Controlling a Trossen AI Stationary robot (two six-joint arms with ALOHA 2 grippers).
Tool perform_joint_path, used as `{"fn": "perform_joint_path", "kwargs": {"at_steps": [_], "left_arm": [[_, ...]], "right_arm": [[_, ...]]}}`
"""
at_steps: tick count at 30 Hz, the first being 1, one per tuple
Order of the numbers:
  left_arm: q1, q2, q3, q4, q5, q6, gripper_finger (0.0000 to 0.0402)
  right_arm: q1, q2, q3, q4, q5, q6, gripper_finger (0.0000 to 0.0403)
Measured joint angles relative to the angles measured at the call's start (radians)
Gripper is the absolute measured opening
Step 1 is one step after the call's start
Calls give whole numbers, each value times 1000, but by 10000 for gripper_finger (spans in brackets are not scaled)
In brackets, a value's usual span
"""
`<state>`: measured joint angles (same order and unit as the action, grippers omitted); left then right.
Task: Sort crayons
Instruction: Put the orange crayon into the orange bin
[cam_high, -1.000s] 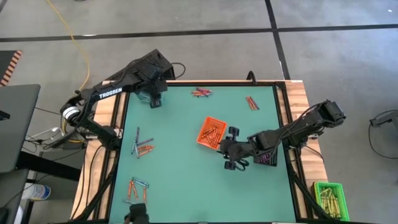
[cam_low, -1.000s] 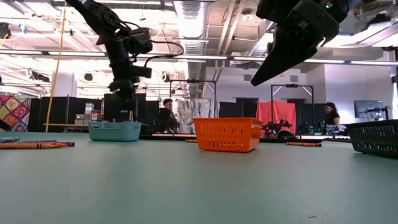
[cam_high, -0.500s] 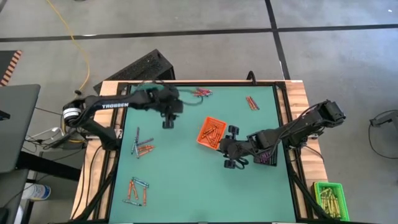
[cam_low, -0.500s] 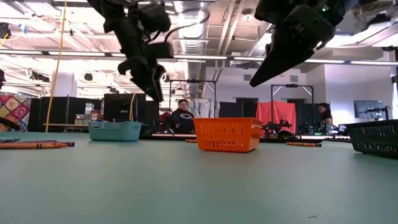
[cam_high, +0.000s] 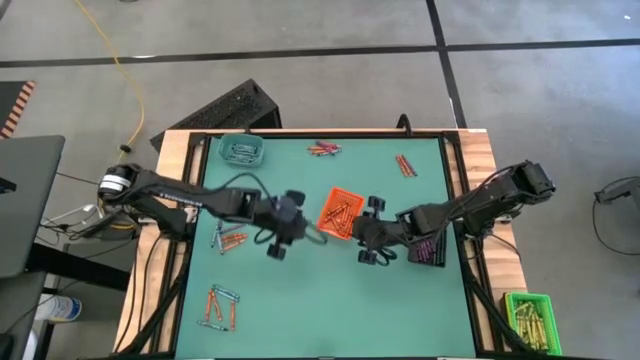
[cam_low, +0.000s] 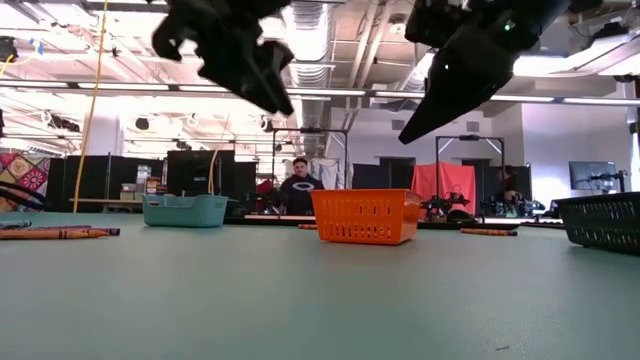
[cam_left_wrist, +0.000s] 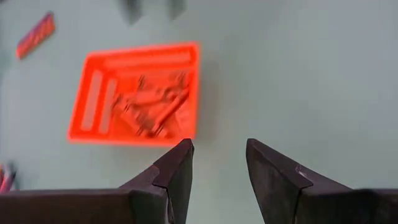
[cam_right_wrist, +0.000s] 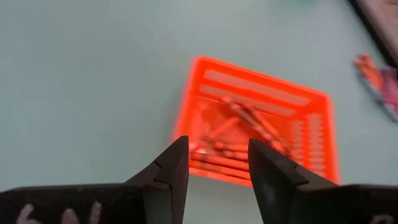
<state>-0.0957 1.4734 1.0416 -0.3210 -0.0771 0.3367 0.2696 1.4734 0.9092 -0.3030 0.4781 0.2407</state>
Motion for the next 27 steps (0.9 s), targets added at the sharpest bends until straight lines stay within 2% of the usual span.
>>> {"fn": "perform_joint_path", "kwargs": {"at_steps": [5, 12, 17, 22, 27], "left_arm": [[-118, 0, 0, 68, -13, -9, 139], [-230, 0, -9, 150, -14, -12, 139], [-266, 0, -124, 353, -8, -10, 139], [-268, 0, -259, 555, -8, -42, 139], [-267, 0, -345, 723, -9, -70, 139]], "right_arm": [[-48, 0, 0, -113, 94, 52, 159], [-191, 0, 0, -242, 64, 110, 159], [-323, 0, 0, -331, 22, 110, 159], [-466, 0, 0, -427, -25, 97, 159], [-619, 0, 0, -467, -85, 68, 159]]}}
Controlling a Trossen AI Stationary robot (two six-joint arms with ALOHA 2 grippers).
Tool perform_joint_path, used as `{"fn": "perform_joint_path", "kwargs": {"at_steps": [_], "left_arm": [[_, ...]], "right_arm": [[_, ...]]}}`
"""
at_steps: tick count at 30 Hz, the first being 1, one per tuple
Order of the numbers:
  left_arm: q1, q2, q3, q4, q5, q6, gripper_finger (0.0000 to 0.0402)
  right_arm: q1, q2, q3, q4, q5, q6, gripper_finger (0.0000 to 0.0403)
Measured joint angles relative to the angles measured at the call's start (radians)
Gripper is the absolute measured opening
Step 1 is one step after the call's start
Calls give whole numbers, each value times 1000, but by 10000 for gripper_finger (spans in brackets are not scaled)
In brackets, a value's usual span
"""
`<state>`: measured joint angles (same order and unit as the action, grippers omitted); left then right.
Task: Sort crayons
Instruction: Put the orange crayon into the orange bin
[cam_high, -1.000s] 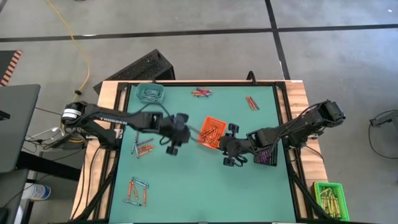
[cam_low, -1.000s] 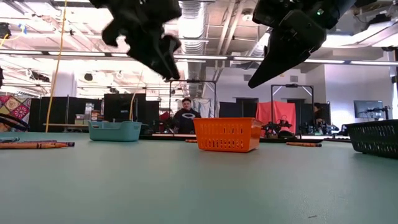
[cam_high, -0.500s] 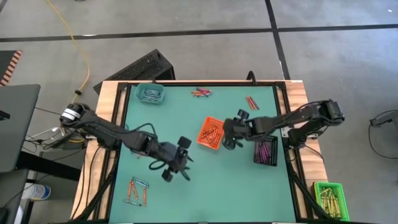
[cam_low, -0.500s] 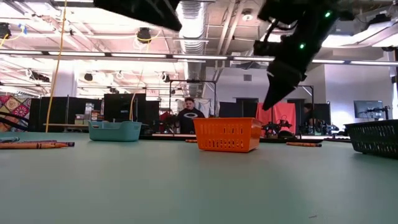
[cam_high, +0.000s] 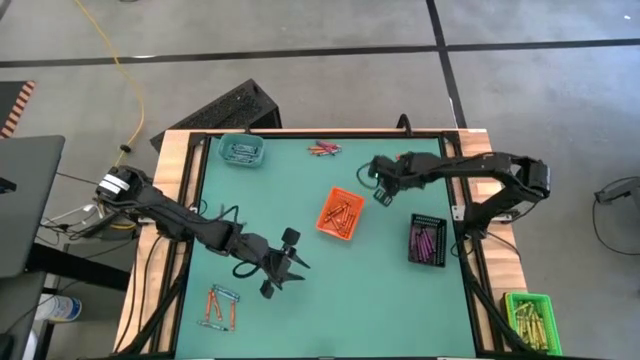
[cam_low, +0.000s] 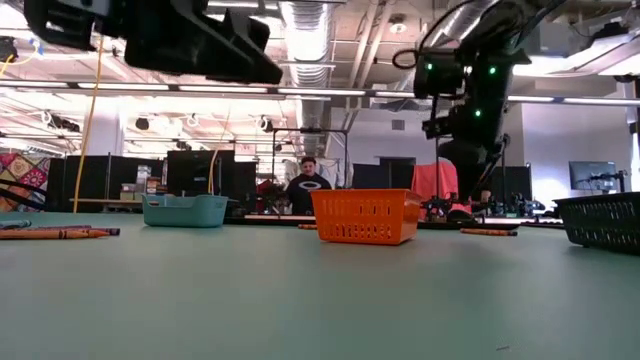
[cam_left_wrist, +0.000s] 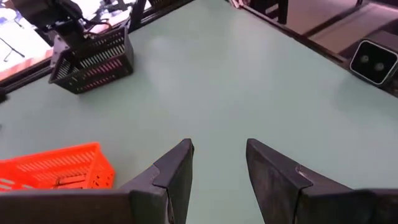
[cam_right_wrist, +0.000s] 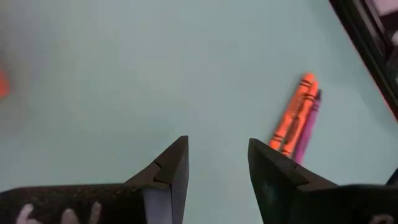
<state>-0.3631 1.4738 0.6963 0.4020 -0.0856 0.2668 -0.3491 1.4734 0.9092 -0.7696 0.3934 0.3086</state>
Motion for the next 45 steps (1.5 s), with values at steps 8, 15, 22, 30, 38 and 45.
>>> {"fn": "perform_joint_path", "kwargs": {"at_steps": [8, 15, 22, 30, 38, 45], "left_arm": [[0, 0, -32, 68, 22, -14, 139], [0, 0, -32, 68, 45, -17, 139], [-1, 0, -32, 68, 46, -20, 139], [-12, 0, -32, 63, 49, -28, 139], [-12, 0, -32, 63, 48, -25, 139], [-12, 0, -32, 63, 48, -26, 139]], "right_arm": [[-245, 0, 0, 25, -107, -51, 159], [-371, 24, 0, 80, -194, -77, 159], [-408, 146, 0, 122, -235, -115, 159], [-434, 201, 0, 135, -246, -134, 158], [-428, 201, 0, 157, -289, -134, 123], [-399, 201, 0, 161, -290, -135, 60]]}}
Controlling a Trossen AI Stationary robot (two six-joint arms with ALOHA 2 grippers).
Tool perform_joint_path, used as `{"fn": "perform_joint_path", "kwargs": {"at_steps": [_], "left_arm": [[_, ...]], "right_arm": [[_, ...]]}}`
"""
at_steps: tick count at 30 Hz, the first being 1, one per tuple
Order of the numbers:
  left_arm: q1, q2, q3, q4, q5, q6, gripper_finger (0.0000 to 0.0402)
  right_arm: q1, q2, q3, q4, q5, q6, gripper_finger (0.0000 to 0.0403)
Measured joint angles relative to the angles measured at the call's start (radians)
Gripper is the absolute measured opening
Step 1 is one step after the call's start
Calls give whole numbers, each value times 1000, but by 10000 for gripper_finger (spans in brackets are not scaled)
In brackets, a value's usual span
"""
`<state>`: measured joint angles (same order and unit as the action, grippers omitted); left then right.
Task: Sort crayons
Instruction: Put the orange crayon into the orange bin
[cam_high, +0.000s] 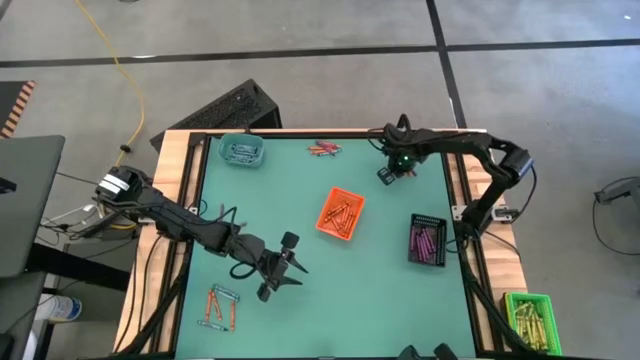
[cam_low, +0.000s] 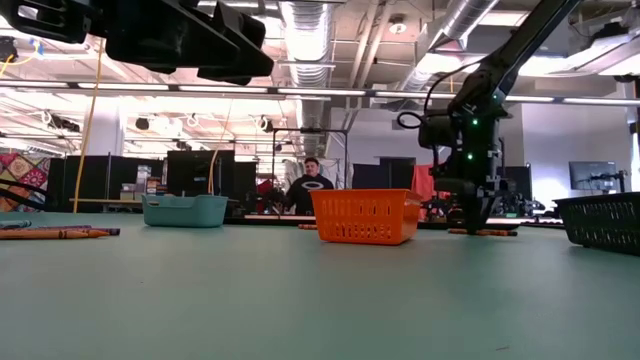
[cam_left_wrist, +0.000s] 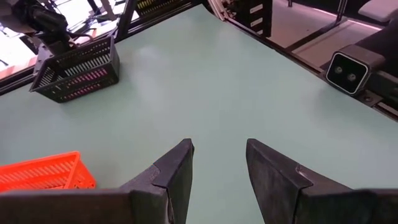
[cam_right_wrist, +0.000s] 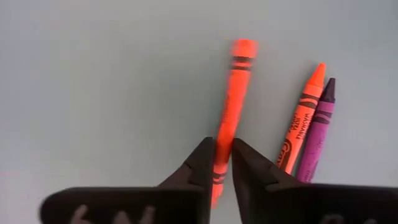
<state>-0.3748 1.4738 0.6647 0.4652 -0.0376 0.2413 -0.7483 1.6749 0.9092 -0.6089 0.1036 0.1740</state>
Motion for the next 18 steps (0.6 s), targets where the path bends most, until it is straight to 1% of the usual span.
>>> {"fn": "perform_joint_path", "kwargs": {"at_steps": [6, 12, 18], "left_arm": [[0, 0, 0, -4, 0, -1, 139], [0, 0, 0, -5, 0, -2, 139], [0, 0, 0, -6, -2, -2, 139]], "right_arm": [[9, -1, 0, 1, -8, -15, 8], [13, -1, 0, 5, -20, -24, 4], [53, -23, -1, 4, -44, -46, 2]]}}
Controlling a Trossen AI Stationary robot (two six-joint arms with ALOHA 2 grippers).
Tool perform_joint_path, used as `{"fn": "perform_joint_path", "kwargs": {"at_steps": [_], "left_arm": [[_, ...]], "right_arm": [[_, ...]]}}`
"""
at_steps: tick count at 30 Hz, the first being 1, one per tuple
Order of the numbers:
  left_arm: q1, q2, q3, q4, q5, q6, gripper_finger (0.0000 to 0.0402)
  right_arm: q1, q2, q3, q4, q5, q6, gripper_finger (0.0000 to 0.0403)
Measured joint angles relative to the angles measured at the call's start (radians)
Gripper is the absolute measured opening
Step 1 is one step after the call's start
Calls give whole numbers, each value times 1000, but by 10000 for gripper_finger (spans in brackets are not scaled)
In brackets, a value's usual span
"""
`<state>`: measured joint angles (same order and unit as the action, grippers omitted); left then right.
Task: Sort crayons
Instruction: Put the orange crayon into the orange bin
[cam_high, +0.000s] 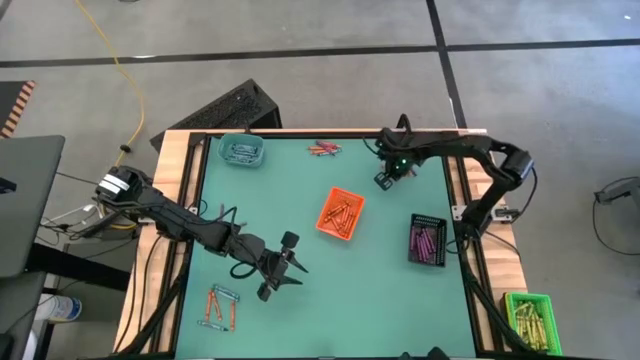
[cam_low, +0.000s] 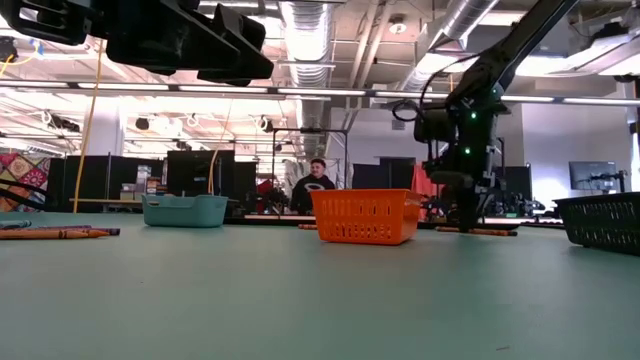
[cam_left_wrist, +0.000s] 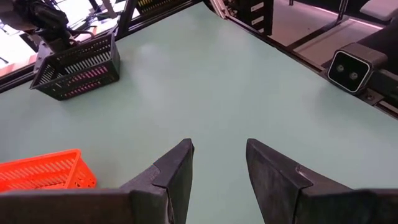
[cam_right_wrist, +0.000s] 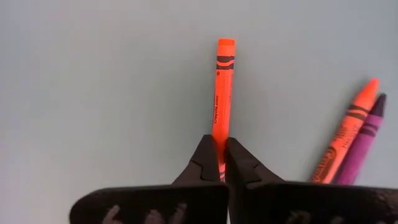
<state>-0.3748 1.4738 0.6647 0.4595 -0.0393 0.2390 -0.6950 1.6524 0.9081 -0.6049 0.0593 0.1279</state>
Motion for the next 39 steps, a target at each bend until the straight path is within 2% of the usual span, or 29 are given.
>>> {"fn": "perform_joint_path", "kwargs": {"at_steps": [9, 19, 29, 39], "left_arm": [[0, 0, 0, 0, -23, 0, 139], [0, 0, 0, 3, -39, 0, 139], [0, 0, 0, 2, -47, 0, 139], [0, 0, 0, 3, -47, 0, 139]], "right_arm": [[104, -111, 0, 1, 3, -61, 0], [297, -208, 0, 106, 6, -202, 0], [496, -208, 1, 307, 7, -446, 0], [582, -191, 2, 352, 19, -679, 0]]}}
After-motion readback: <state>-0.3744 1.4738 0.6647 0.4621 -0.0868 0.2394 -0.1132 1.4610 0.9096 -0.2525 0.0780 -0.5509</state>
